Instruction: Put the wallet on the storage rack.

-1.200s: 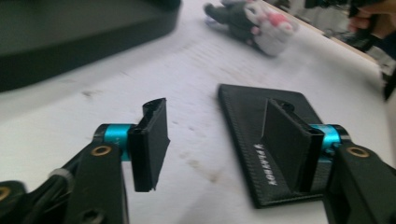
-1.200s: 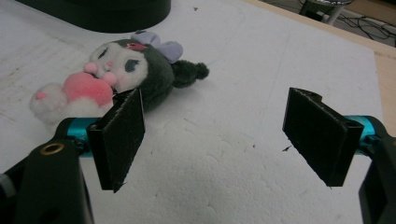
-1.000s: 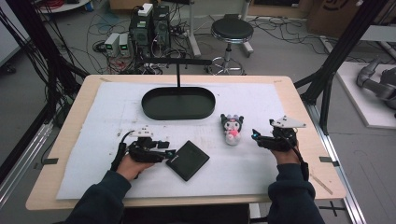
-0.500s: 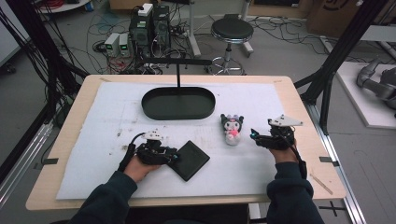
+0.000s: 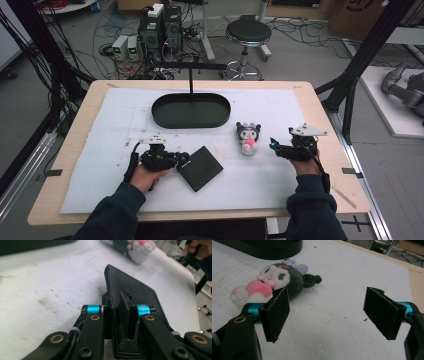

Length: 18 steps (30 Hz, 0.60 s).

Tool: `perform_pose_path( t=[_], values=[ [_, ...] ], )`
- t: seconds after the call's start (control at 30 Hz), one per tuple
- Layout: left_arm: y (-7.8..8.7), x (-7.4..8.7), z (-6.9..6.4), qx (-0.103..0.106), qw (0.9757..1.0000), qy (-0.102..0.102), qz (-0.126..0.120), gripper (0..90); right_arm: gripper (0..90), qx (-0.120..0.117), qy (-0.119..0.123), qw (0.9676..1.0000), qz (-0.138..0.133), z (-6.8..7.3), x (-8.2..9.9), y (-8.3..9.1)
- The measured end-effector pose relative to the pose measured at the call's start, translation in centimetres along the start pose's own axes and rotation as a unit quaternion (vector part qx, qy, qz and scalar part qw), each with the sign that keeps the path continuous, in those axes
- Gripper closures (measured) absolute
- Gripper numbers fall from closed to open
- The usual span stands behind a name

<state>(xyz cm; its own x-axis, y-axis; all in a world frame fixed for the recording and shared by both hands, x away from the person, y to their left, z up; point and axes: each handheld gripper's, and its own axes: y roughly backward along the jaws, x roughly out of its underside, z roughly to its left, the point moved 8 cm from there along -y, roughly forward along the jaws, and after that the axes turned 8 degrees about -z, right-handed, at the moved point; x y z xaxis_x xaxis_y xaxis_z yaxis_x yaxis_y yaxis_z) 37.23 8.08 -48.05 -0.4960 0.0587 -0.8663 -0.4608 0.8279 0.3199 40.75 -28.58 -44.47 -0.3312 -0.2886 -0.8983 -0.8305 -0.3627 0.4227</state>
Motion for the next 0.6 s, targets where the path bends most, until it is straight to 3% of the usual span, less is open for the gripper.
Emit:
perform_pose_path(
  t=[0.17, 0.23, 0.3, 0.47, 0.57, 0.6],
  values=[
    [1.4, -1.5, 1.2, -0.02, 0.9993, 0.0, -0.032, 83.1, 21.3, 0.004, 0.0, 1.0, 0.002, -0.3, 0.3, 0.2],
    [2.4, -2.3, 1.8, -0.036, 0.9984, -0.009, -0.042, 83.5, 21.3, 0.005, 0.001, 1.0, 0.001, -0.4, 0.3, 0.3],
    [3.7, -3.2, 2.6, -0.051, 0.997, -0.015, -0.057, 83.9, 21.3, 0.007, -0.001, 1.0, 0.001, -0.5, 0.3, 0.3],
    [7.3, -5.1, 4.6, -0.098, 0.9899, -0.019, -0.101, 86.8, 21.3, 0.006, -0.002, 1.0, 0.002, -0.5, 0.3, 0.3],
    [8.1, -5.1, 5.1, -0.104, 0.9886, -0.015, -0.108, 89.9, 21.3, 0.005, 0.0, 1.0, 0.003, -0.4, 0.3, 0.2],
    [8.1, -4.9, 5.1, -0.098, 0.9893, -0.009, -0.108, 89.9, 21.3, 0.005, 0.0, 1.0, 0.004, -0.4, 0.3, 0.2]
  ],
)
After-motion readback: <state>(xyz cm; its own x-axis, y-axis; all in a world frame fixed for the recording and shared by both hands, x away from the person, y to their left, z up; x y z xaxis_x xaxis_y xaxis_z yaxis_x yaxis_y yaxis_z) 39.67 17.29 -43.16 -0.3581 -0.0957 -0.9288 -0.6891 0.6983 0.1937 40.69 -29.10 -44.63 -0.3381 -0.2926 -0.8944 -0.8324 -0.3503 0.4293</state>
